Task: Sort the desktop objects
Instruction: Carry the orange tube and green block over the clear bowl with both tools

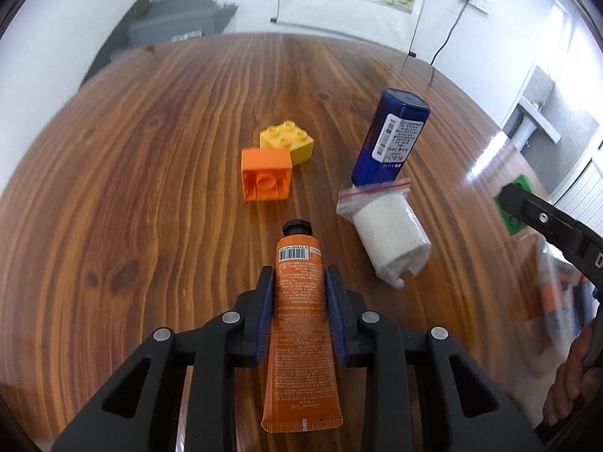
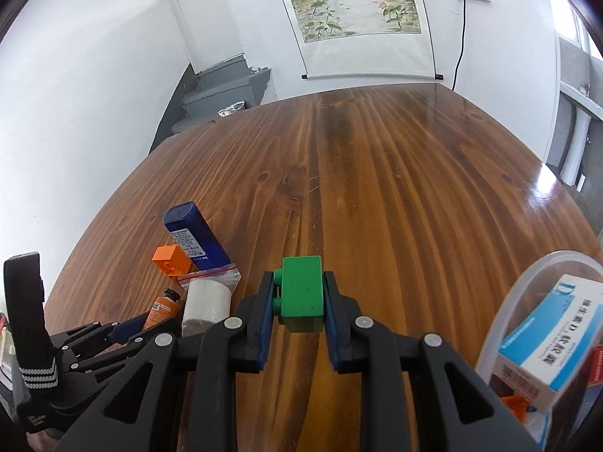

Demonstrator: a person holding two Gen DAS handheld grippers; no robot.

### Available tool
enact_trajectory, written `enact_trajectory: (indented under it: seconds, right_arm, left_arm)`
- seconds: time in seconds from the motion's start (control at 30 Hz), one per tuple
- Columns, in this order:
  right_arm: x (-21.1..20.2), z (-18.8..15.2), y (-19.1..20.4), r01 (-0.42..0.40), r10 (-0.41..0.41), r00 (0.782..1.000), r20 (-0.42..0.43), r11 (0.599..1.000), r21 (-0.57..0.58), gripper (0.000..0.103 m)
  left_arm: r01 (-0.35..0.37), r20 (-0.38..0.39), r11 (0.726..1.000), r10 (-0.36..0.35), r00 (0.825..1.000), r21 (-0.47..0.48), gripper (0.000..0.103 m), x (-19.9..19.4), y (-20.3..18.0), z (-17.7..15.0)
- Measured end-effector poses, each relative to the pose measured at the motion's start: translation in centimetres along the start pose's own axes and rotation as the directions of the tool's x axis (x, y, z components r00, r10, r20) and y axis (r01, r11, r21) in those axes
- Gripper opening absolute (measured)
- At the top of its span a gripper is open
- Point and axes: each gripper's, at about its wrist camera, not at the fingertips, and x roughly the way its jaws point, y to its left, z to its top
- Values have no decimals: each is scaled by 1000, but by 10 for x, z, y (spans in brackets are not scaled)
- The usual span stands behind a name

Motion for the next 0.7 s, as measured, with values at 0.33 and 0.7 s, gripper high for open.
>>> enact_trajectory:
  seconds: [0.33, 0.7]
  right_arm:
    - [-72, 9, -41, 136, -134, 988, -80, 990, 28, 26]
    - [-135, -4, -147, 268, -237, 956, -171, 944, 194, 26]
  left_arm:
    - [71, -72, 997, -69, 995, 32, 29, -56, -38, 6]
    - [219, -128, 944, -192, 973, 248, 29, -90, -162, 15]
